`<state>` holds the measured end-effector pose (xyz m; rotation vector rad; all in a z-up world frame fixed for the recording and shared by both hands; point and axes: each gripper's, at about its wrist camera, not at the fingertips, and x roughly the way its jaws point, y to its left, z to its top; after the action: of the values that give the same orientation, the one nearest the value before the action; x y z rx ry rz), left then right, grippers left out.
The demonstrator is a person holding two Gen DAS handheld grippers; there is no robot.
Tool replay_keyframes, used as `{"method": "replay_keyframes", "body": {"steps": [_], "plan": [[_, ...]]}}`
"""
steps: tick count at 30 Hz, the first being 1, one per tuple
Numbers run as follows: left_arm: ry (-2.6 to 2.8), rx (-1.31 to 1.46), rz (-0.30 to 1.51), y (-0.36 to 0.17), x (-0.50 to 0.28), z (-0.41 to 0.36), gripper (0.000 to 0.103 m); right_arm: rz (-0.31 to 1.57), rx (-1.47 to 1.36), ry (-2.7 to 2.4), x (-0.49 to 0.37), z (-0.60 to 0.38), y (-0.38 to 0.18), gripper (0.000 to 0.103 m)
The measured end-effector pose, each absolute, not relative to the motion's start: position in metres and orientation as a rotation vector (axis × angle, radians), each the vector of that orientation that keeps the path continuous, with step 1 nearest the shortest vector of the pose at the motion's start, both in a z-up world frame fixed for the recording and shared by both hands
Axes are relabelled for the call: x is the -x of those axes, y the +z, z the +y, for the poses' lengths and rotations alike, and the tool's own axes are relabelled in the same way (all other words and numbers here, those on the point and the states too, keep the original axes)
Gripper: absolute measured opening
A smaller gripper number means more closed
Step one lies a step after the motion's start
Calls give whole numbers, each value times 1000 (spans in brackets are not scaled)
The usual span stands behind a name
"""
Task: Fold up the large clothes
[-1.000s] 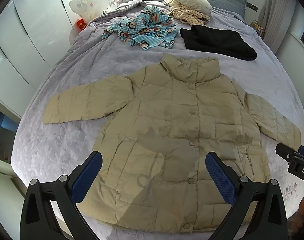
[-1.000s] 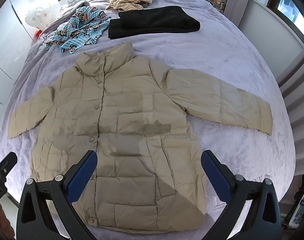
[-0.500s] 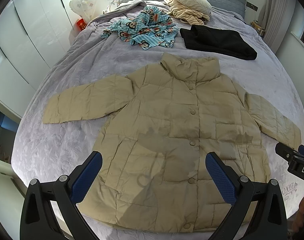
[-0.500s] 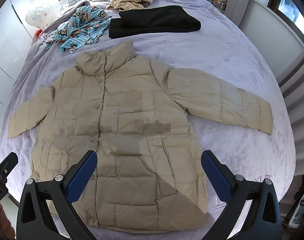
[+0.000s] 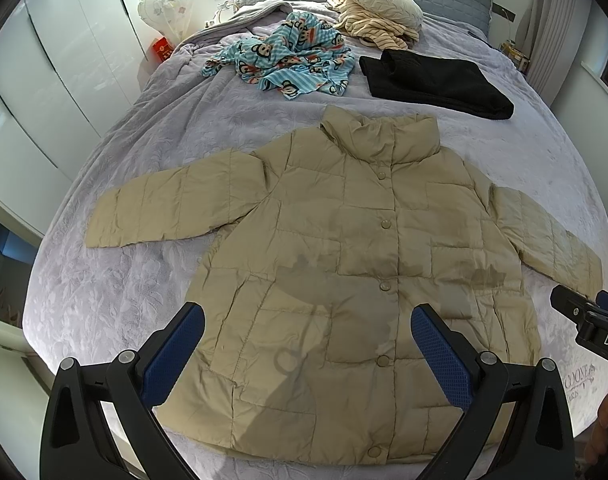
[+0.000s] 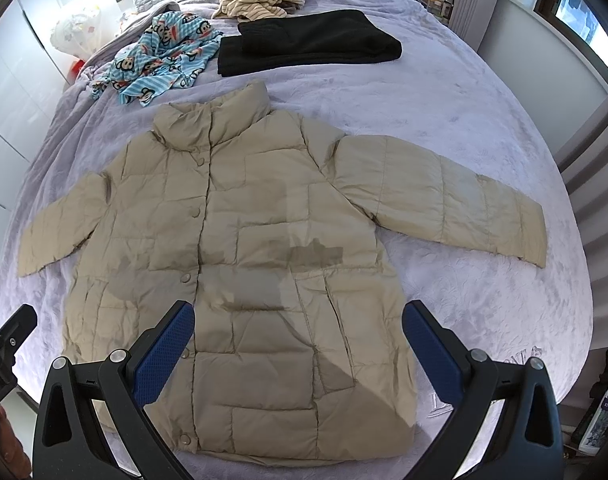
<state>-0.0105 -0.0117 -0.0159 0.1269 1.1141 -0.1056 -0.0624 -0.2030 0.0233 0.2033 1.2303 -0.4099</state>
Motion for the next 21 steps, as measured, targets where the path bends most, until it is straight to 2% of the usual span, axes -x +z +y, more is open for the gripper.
{"method": "replay_keyframes", "body": {"steps": [21], "plan": [[-115, -136, 1118, -19, 8, -10, 103, 1245, -220, -415, 63, -199, 19, 103]]}}
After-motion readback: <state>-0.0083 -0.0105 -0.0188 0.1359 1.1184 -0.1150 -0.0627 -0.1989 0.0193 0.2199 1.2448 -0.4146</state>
